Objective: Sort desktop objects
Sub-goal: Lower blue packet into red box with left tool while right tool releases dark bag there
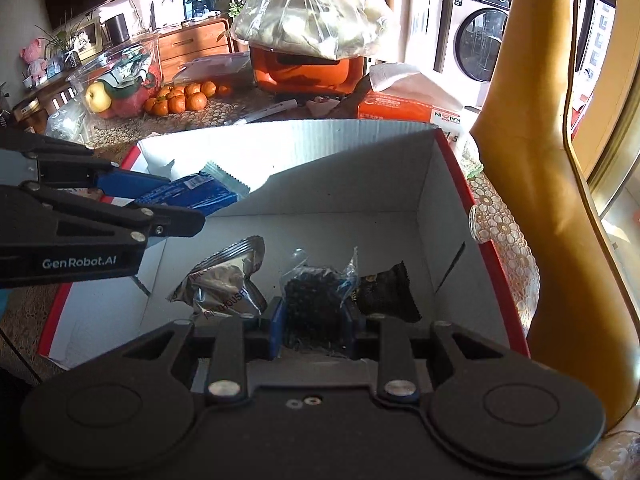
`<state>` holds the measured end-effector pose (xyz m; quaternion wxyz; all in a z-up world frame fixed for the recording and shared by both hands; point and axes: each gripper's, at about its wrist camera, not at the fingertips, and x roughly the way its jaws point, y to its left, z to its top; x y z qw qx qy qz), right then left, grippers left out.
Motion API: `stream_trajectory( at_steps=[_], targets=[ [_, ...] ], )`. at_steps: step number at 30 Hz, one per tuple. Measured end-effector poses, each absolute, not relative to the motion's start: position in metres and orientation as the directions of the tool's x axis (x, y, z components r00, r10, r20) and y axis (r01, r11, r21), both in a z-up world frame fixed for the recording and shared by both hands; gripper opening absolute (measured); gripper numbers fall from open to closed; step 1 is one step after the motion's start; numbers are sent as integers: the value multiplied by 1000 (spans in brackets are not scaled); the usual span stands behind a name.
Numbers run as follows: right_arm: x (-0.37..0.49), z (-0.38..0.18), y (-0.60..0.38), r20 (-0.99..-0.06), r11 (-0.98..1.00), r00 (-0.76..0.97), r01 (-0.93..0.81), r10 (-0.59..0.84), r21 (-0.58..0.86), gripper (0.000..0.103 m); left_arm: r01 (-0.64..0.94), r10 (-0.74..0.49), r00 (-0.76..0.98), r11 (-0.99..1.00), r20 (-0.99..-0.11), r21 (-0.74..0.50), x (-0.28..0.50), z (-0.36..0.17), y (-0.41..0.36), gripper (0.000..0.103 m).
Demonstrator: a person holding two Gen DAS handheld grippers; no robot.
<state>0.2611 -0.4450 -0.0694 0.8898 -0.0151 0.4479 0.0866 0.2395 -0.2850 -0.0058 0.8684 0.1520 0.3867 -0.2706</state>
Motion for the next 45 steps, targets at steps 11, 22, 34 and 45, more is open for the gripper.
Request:
stream_trajectory(
  at_steps=[11,22,34,45],
  targets=[
    [277,-88,-452,-845,982,514,-178,149,65,28,587,-275,526,802,-805,110,266,-22,-307,35],
    [285,-98,-446,-882,976,447,-209,152,62,28,608,-219,467,783,-857,131,277,-40,-320,35],
    [287,-102,-444,-892,975,428,-213,148,59,29,623,-200,431,772,-880,130,281,-50,-324,36],
    [287,-101,-444,-894,976,421,-209,152,67,46,622,-230,422,777,-877,96,280,-47,-322,42]
  ],
)
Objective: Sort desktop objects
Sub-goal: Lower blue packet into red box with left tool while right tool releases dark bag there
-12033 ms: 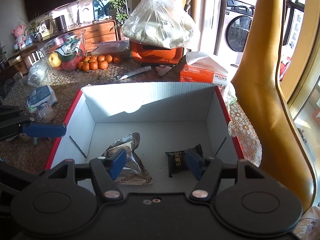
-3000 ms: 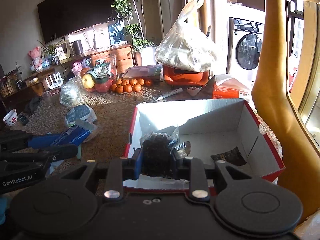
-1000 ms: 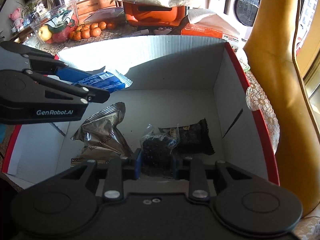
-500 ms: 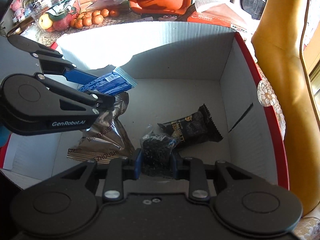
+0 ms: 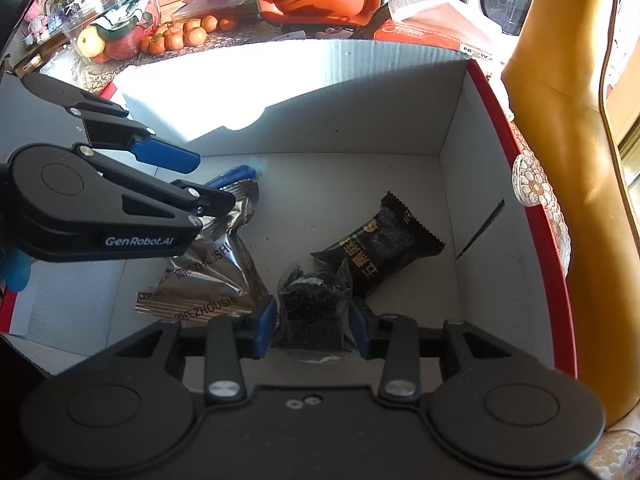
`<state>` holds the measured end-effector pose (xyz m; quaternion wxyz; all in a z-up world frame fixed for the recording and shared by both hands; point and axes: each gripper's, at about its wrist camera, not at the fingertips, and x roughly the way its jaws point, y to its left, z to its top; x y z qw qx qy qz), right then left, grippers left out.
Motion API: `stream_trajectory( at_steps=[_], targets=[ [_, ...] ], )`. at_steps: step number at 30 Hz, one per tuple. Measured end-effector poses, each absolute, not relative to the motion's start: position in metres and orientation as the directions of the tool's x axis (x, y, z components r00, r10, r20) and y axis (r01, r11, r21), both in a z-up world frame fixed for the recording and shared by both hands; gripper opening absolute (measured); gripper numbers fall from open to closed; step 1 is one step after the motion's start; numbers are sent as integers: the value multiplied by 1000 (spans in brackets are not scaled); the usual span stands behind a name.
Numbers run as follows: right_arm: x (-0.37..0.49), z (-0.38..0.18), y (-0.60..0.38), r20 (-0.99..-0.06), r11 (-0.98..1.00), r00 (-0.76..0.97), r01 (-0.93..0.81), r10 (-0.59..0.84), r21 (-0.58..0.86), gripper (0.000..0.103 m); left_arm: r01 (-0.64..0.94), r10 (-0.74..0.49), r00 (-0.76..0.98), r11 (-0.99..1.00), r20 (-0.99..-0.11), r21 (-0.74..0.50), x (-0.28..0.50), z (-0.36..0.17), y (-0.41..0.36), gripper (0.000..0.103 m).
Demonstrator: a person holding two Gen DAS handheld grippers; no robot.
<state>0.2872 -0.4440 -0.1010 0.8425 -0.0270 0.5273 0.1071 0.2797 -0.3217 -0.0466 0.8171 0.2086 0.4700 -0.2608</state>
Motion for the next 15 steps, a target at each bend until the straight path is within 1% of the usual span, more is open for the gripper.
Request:
stream_trajectory(
  at_steps=[1,4,8,10,13,14,15],
  targets=[
    [286,-100,-445,-893,975,422,-208,157,73,51,620,-228,426,779,-876,98,279,-46,-322,45],
    [283,-97,-446,-891,976,426,-206,157,73,52,620,-238,430,779,-871,93,278,-43,-321,51],
    [277,-89,-447,-882,972,439,-218,173,83,54,615,-252,445,784,-859,89,273,-35,-318,52],
    [274,-84,-446,-875,970,452,-231,174,74,57,620,-264,452,780,-852,87,269,-30,-318,52],
    [270,-76,-446,-866,969,465,-235,182,77,59,621,-273,464,779,-843,90,263,-23,-318,52],
    [269,-74,-446,-864,969,468,-233,184,80,60,620,-277,466,779,-840,88,262,-21,-317,52],
    [269,-73,-447,-862,969,471,-231,186,83,63,619,-281,470,780,-837,86,260,-19,-316,52]
  ],
)
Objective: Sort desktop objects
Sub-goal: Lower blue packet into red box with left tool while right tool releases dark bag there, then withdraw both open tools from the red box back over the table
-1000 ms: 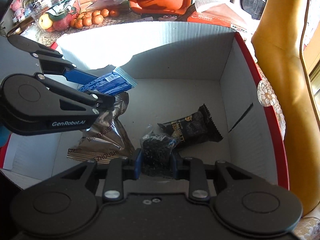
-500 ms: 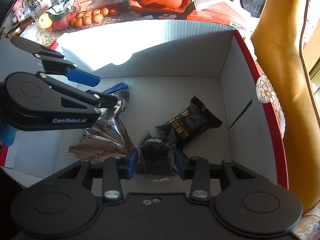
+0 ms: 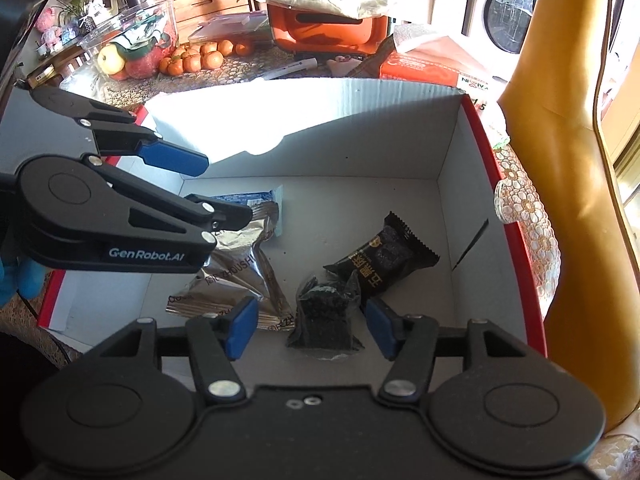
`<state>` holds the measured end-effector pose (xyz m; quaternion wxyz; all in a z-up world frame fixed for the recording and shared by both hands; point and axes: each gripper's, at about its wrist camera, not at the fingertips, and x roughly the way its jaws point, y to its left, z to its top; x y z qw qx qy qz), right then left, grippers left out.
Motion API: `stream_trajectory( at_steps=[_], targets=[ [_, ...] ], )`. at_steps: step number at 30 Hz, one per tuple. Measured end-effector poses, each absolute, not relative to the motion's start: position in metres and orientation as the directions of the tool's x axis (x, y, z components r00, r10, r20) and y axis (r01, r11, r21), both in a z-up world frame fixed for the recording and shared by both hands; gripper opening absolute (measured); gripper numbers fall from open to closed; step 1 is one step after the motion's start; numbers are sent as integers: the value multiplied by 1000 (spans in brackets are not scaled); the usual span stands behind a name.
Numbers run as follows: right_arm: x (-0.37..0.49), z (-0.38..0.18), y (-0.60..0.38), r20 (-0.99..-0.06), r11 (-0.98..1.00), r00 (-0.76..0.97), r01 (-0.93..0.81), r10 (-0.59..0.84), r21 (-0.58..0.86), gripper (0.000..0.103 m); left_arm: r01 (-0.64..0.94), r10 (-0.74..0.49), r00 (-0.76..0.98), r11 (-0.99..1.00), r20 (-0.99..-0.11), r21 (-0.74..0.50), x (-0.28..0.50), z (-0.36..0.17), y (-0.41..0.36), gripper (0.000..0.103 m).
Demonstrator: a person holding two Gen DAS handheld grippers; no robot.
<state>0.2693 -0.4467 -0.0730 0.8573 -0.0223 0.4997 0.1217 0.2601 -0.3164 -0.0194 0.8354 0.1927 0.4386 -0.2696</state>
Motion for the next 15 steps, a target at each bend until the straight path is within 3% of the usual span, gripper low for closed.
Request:
stream_trajectory(
  at_steps=[11,15],
  targets=[
    [250,-50,-448,-815,970,541,-223,207,98,72,581,-319,513,813,-797,48,236,-3,-295,52],
    [239,-39,-445,-779,965,583,-239,231,107,81,563,-328,539,825,-776,43,226,6,-280,68]
  ],
)
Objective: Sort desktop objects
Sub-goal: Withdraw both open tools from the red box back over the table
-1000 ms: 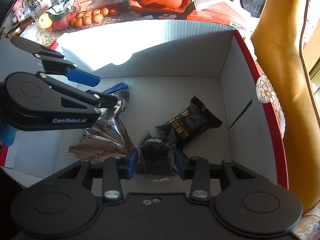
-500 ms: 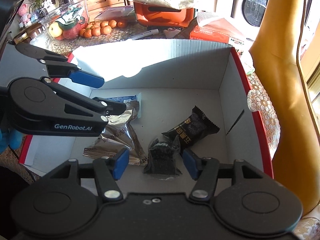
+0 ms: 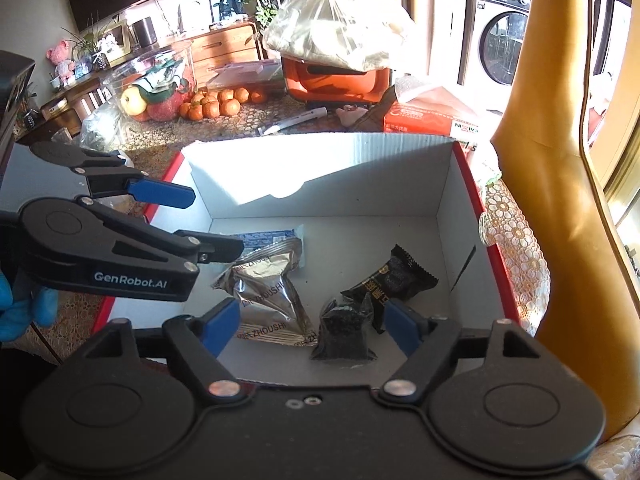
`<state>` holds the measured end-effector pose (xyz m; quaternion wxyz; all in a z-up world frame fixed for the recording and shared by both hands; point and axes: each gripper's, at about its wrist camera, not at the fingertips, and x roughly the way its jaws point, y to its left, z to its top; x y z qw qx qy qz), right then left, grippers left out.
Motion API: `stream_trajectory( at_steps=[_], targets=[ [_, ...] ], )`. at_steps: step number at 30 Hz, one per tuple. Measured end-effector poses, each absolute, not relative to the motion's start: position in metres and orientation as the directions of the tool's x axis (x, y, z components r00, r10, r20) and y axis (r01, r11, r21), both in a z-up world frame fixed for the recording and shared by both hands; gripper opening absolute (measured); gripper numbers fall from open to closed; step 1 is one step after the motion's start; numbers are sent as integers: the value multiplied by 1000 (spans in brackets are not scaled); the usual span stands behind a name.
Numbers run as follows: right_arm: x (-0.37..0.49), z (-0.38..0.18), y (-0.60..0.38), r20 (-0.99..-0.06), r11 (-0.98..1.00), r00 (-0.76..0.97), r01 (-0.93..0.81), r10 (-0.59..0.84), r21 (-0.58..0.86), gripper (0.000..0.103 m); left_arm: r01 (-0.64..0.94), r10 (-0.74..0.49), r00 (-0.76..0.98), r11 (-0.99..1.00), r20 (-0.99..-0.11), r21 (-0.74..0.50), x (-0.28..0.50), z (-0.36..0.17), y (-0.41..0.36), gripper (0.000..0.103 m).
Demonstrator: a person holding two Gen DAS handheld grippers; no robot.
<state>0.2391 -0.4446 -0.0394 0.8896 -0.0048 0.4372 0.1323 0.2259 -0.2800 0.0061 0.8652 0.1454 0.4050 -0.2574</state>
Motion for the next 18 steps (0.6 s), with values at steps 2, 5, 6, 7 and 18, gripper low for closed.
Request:
stream_trajectory(
  at_steps=[2,5,6,7,18],
  targets=[
    [234,-35,-442,-766,965,599,-240,233,105,82,553,-331,547,832,-769,35,222,10,-273,69],
    [228,-30,-439,-751,965,615,-238,239,112,85,542,-341,555,840,-759,19,215,15,-263,75],
    [226,-29,-437,-747,965,619,-238,240,113,86,541,-345,560,841,-753,17,212,17,-260,79],
    [224,-28,-436,-745,965,623,-238,240,112,89,540,-348,565,841,-748,16,209,19,-257,80],
    [198,-15,-414,-703,970,672,-216,232,113,93,515,-381,610,857,-695,-18,179,36,-220,98]
  ],
)
